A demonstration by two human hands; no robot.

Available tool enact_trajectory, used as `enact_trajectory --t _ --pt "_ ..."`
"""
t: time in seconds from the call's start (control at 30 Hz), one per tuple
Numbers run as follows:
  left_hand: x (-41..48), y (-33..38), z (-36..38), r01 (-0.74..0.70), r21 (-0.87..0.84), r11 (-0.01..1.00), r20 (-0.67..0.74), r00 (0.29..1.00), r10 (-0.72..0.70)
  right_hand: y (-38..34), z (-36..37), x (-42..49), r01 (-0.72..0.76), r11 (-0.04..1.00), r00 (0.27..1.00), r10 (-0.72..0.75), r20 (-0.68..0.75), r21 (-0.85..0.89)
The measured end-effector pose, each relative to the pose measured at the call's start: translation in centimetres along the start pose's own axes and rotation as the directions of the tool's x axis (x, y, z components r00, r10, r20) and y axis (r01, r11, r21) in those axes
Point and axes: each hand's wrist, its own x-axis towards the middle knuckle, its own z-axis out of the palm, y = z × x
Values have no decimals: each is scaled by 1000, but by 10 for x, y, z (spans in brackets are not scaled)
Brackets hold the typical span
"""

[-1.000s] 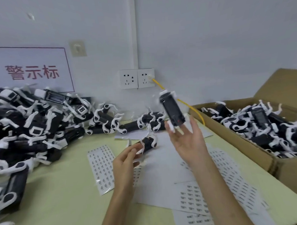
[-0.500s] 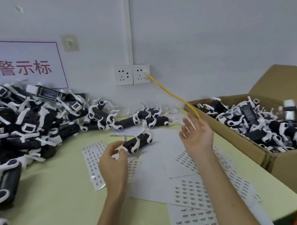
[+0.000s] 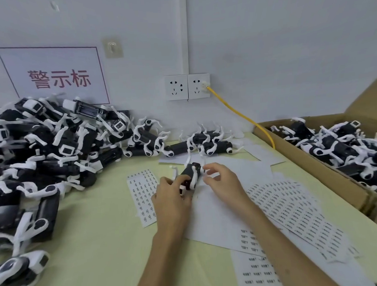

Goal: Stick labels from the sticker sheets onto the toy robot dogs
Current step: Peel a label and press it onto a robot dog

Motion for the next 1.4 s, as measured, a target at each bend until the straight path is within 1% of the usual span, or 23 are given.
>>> enact_trajectory --t 0.1,0.17,0.23,0.33,0.47,0.57,0.7,0.8,0.9,0.93,0.97,1.03,1.1,1.13,1.17,1.2,1.3,1.33,1.4 --pt "1 -1 0 -27 -137 990 -93 996 14 -5 5 -2 65 998 998 -65 5 -2" --pt "2 -1 -2 -8 -220 975 -136 990 -23 -5 6 -4 101 995 995 -101 -6 14" --pt "3 0 -3 38 -311 950 -161 983 -92 -3 6 -5 129 992 992 -129 -14 12" --pt "5 3 -6 125 -473 872 -142 966 -215 -2 5 -6 178 984 984 -178 -17 -31" --pt "7 3 -13 181 -668 722 -105 937 -333 -6 3 -8 275 955 960 -278 -16 -110" --pt "8 1 -16 240 -716 655 -39 924 -382 -7 1 -8 314 932 949 -312 41 -183" --pt "8 3 -17 319 -737 596 20 892 -452 -6 0 -8 361 890 931 -360 57 -277" --pt "6 3 -18 368 -743 559 51 864 -501 -5 1 -8 383 879 921 -388 40 -284" --pt "6 5 -19 344 -764 545 35 867 -497 -4 0 -7 400 882 913 -407 25 -249" --pt "6 7 -20 317 -793 520 23 869 -495 -4 -1 -7 399 882 912 -409 14 -250" --pt "6 8 -22 289 -833 472 18 866 -499 -5 -1 -6 393 881 911 -411 -13 -264" --pt "8 9 -25 269 -899 345 56 853 -519 -6 -1 -5 362 888 909 -404 -107 -283" --pt "9 9 -28 301 -918 259 135 850 -510 -9 -3 -6 311 928 914 -351 -201 -206" --pt "9 9 -28 329 -912 246 179 857 -483 -11 -4 -6 288 947 921 -314 -231 -140" --pt "8 10 -28 358 -898 255 221 870 -442 -12 -5 -7 263 962 929 -272 -253 -67" --pt "7 12 -27 381 -880 285 256 884 -391 -13 -7 -7 237 971 937 -226 -265 10" --pt "2 17 -24 380 -816 436 295 922 -251 -18 -10 -9 149 966 969 -99 -227 213" --pt "1 19 -24 367 -805 466 295 929 -222 -19 -10 -10 132 958 977 -82 -196 255" --pt "-1 22 -24 357 -803 477 302 934 -191 -21 -7 -11 134 957 987 -105 -122 257"
